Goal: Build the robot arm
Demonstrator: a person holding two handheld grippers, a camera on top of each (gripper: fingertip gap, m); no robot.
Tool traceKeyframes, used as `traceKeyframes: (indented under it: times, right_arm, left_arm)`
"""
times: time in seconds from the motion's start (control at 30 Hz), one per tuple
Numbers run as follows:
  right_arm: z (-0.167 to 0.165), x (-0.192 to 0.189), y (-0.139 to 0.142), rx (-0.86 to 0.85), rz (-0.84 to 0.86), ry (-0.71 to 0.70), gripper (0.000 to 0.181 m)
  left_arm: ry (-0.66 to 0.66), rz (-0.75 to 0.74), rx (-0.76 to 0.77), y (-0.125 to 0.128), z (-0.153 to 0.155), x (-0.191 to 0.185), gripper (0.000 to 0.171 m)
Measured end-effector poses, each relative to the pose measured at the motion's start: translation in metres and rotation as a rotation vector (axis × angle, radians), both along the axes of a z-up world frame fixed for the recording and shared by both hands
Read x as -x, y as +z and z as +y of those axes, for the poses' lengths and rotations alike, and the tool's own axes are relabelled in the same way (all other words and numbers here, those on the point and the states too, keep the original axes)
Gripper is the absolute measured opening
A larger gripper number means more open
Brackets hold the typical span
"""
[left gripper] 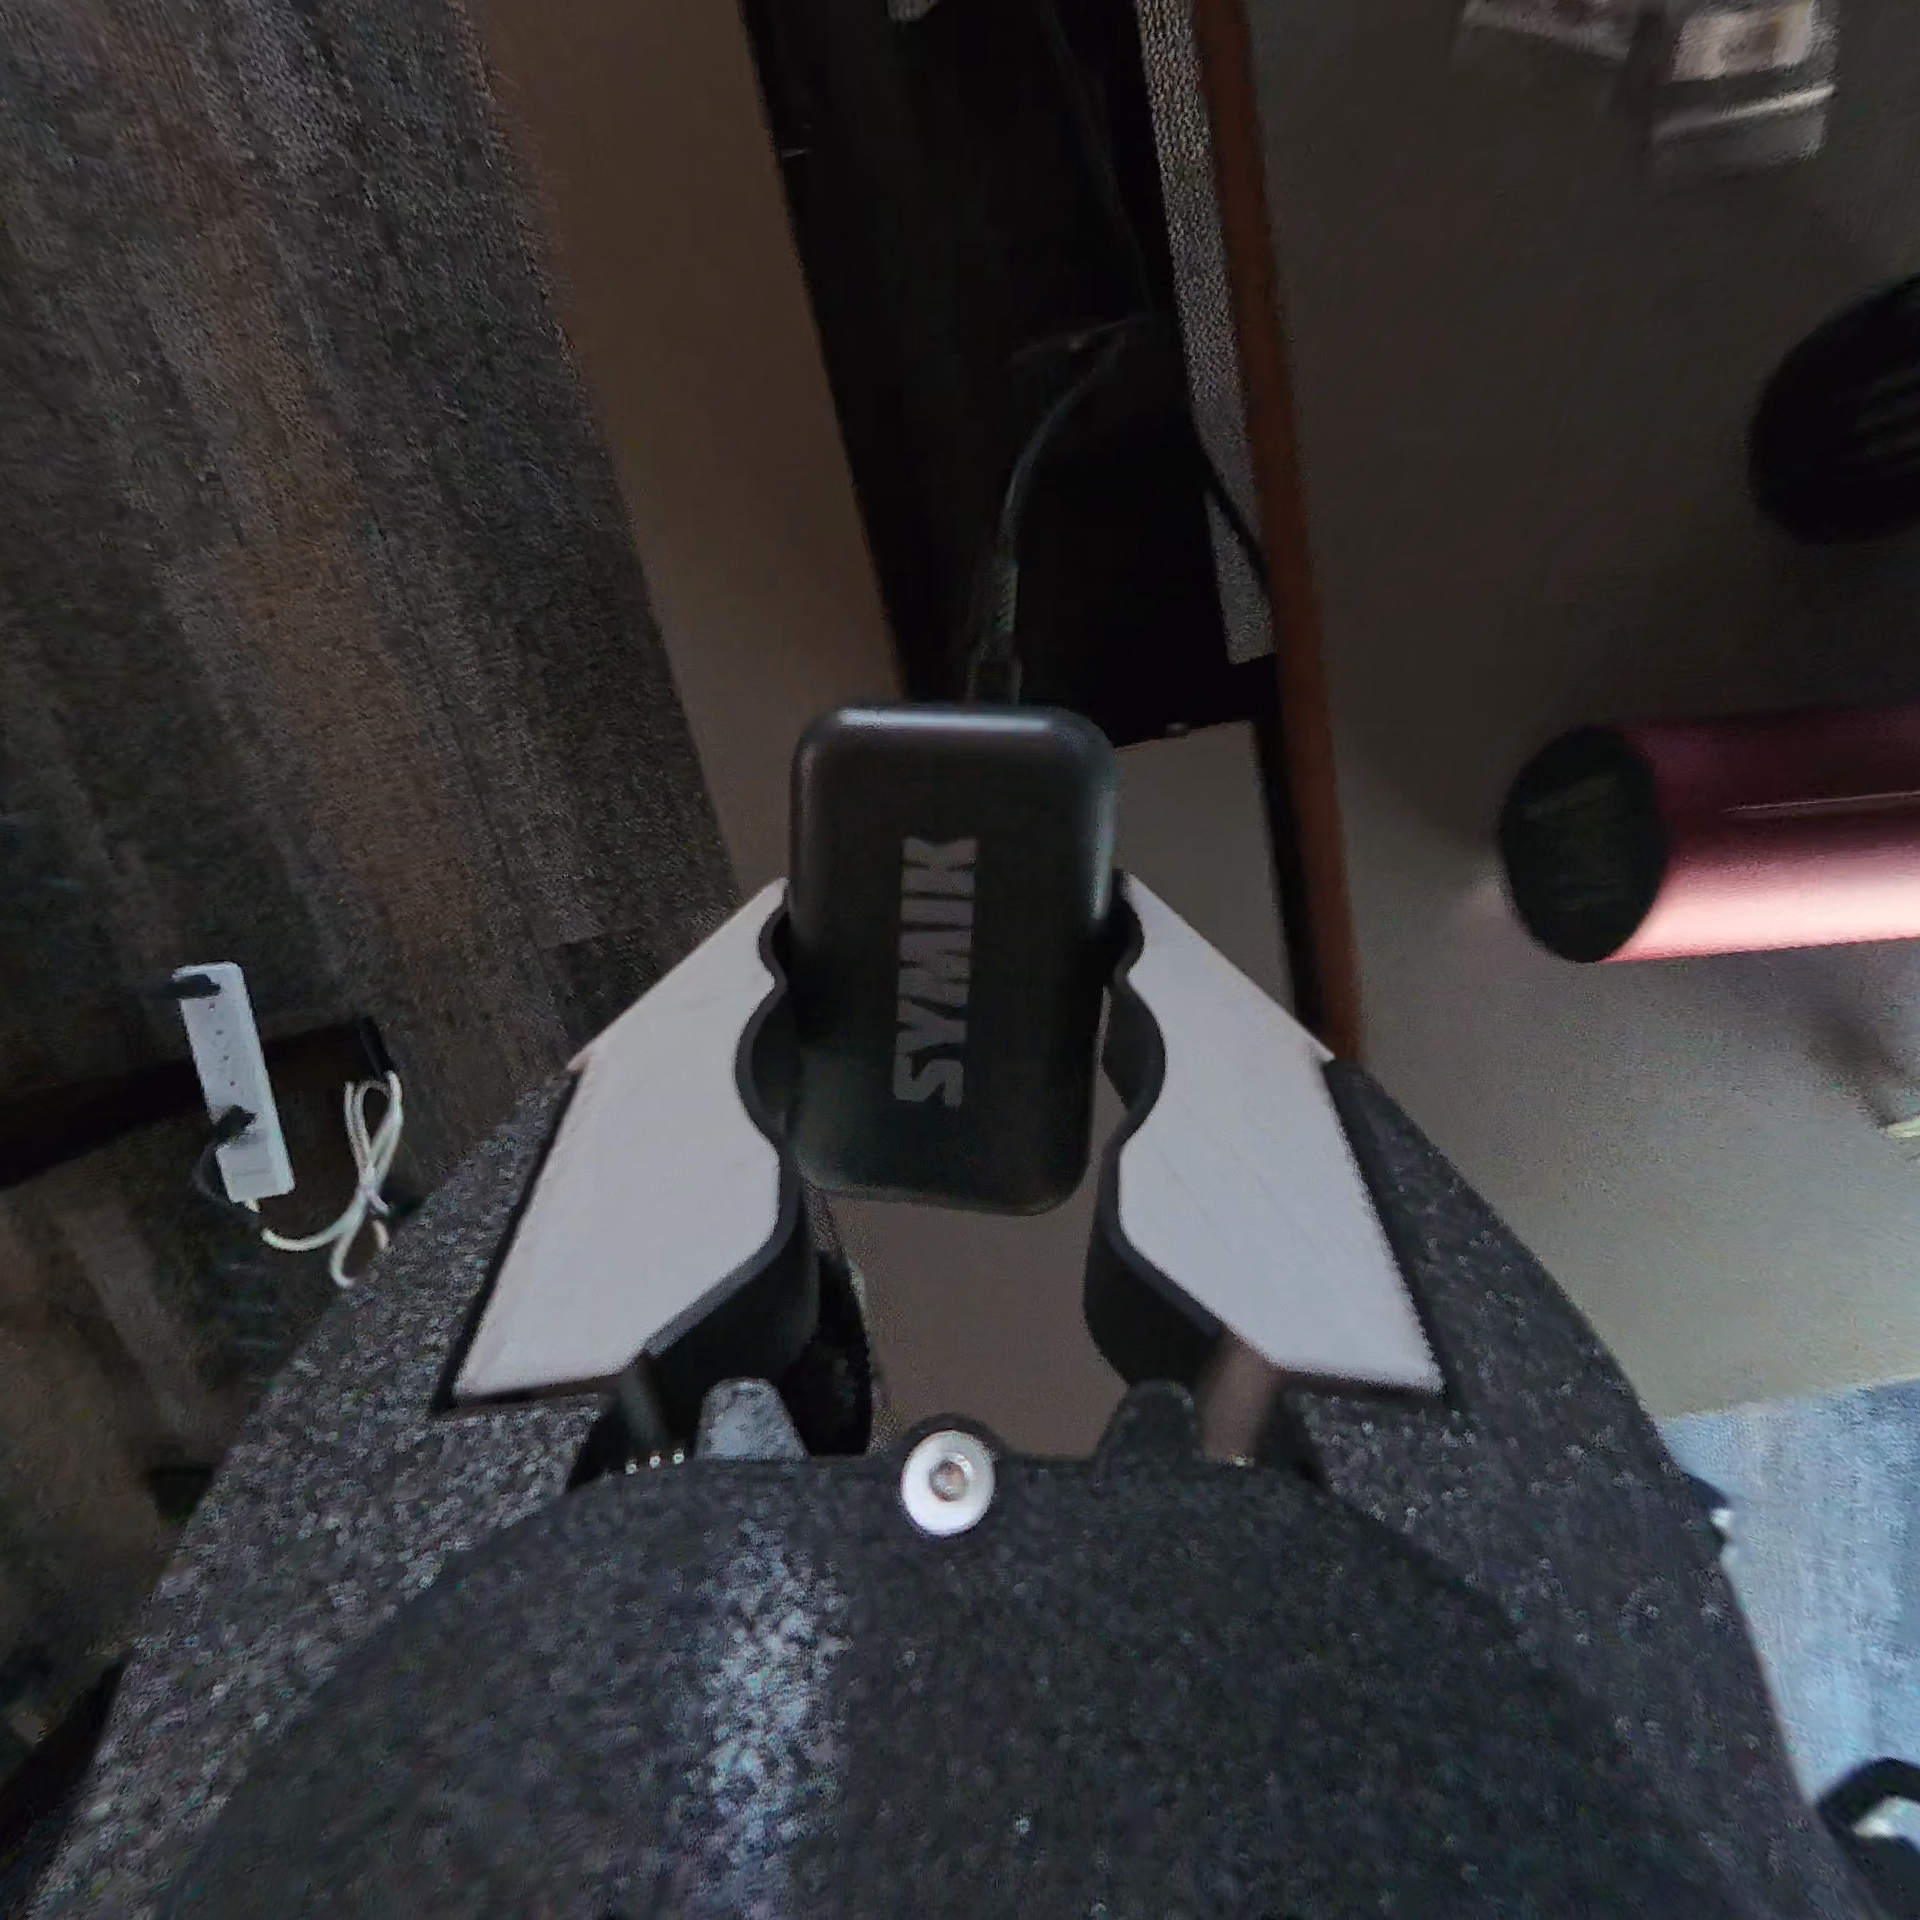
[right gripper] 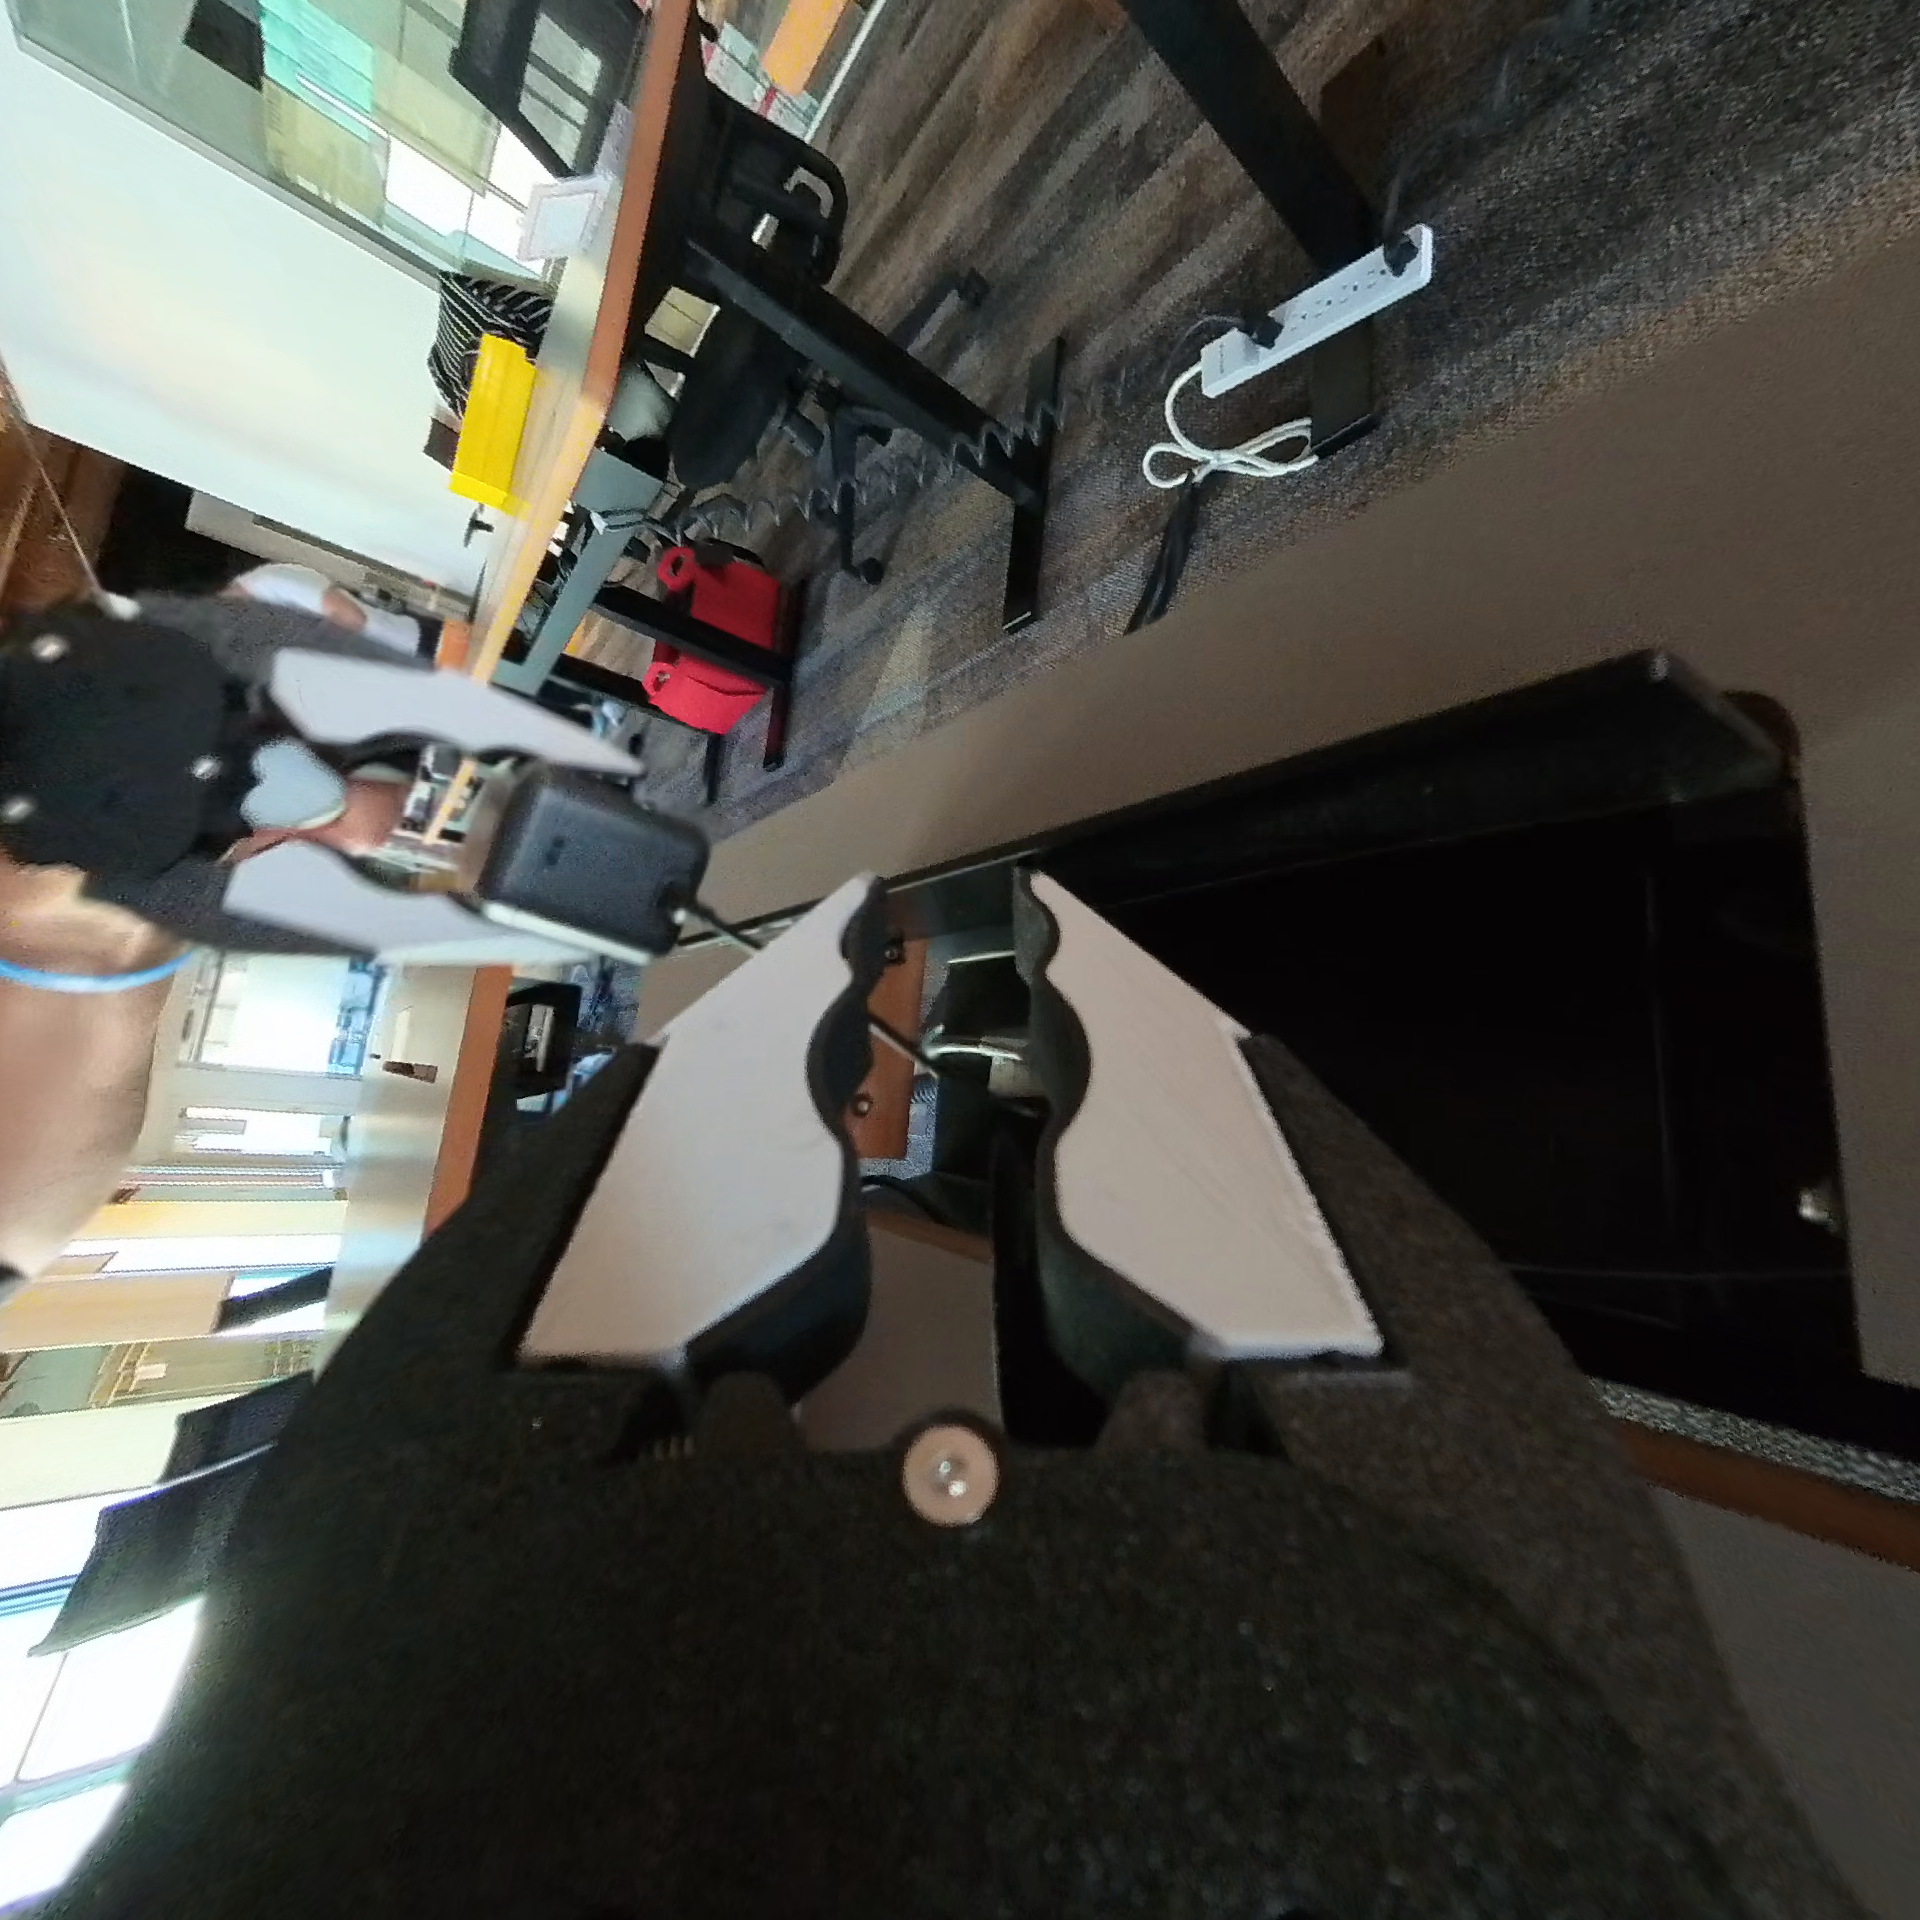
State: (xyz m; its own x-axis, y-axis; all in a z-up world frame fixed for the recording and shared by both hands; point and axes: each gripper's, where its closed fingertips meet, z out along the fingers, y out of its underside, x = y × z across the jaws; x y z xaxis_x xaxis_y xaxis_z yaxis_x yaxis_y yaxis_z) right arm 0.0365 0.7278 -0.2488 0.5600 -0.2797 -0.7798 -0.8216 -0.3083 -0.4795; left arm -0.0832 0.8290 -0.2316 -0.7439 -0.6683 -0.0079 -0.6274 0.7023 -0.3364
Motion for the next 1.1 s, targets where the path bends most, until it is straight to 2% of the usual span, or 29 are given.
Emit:
traceKeyframes:
  times: [0.1, 0.23, 0.33, 0.4, 0.47, 0.57, 0.63, 0.73, 0.8, 0.87, 0.93, 1.03, 1.1]
  right_arm:
    - [0.015, 0.000, 0.012, -0.032, 0.006, 0.016, 0.026]
    - [0.035, -0.008, 0.007, 0.036, -0.060, 0.063, 0.030]
    - [0.042, -0.017, 0.004, 0.043, -0.060, 0.060, 0.028]
    - [0.035, -0.017, 0.011, 0.042, -0.083, 0.063, 0.028]
    - [0.019, -0.010, 0.034, -0.006, -0.138, 0.057, 0.022]
    - [-0.019, 0.013, 0.076, -0.038, -0.298, 0.041, 0.022]
    - [-0.045, 0.037, 0.106, -0.065, -0.427, 0.021, 0.022]
    - [-0.083, 0.079, 0.150, -0.088, -0.616, -0.014, 0.024]
    - [-0.106, 0.112, 0.174, -0.115, -0.706, -0.028, 0.023]
    - [-0.125, 0.148, 0.185, -0.142, -0.701, -0.027, 0.023]
    - [-0.138, 0.187, 0.187, -0.157, -0.641, 0.029, 0.023]
    - [-0.151, 0.228, 0.181, -0.135, -0.565, 0.075, 0.021]
    - [-0.155, 0.246, 0.174, -0.108, -0.525, 0.082, 0.020]
  left_arm:
    - [0.064, -0.024, -0.052, 0.011, -0.022, 0.020, 0.056]
    - [0.141, 0.034, -0.018, -0.012, -0.041, 0.054, 0.056]
    - [0.237, 0.066, -0.061, -0.044, -0.016, 0.063, 0.056]
    - [0.236, 0.068, -0.116, -0.062, 0.001, 0.067, 0.057]
    - [0.266, 0.093, -0.036, -0.070, -0.005, 0.066, 0.056]
    - [0.320, 0.078, 0.072, -0.066, -0.015, 0.063, 0.058]
    - [0.376, 0.038, 0.138, -0.057, -0.019, 0.069, 0.070]
    - [0.499, -0.072, 0.187, -0.032, -0.013, 0.095, 0.077]
    - [0.555, -0.119, 0.244, -0.017, -0.020, 0.132, 0.073]
    - [0.519, -0.046, 0.374, -0.016, -0.056, 0.185, 0.063]
    - [0.416, 0.042, 0.438, -0.027, -0.101, 0.235, 0.064]
    - [0.207, 0.067, 0.328, -0.052, -0.143, 0.278, 0.073]
    - [0.088, -0.023, 0.200, -0.066, -0.149, 0.280, 0.062]
